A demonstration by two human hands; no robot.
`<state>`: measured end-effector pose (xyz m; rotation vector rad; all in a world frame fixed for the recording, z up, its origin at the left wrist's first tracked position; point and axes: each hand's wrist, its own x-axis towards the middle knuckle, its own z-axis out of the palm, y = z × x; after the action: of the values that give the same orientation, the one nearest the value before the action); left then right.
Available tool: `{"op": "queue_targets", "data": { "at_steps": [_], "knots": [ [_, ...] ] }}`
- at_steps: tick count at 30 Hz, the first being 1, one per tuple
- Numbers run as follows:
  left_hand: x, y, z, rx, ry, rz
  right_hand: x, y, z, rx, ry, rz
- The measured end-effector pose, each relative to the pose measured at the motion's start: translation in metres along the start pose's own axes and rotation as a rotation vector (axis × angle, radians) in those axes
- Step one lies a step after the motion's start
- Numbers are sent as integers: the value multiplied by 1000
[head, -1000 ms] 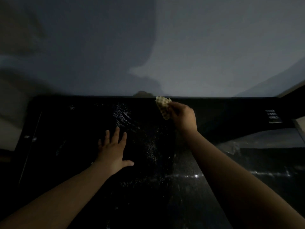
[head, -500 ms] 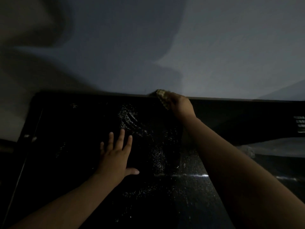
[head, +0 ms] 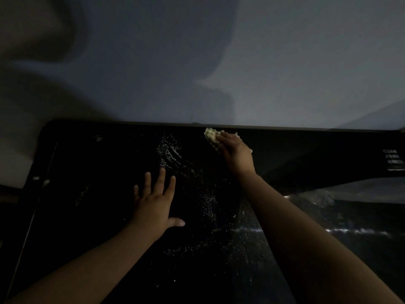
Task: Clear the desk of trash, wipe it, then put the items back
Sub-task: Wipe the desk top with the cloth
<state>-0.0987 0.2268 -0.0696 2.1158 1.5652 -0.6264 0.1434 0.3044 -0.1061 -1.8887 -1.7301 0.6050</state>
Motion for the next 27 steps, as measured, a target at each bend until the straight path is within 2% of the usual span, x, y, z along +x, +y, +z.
{"op": "queue_targets", "data": {
  "at_steps": [12,27],
  "knots": [
    [-2,-1,-2,-15,-10,14,-49,-3,-1,58,38,-17],
    [-3,-1,-2,-24,21,24,-115,3,5,21,77,-17]
  ]
}}
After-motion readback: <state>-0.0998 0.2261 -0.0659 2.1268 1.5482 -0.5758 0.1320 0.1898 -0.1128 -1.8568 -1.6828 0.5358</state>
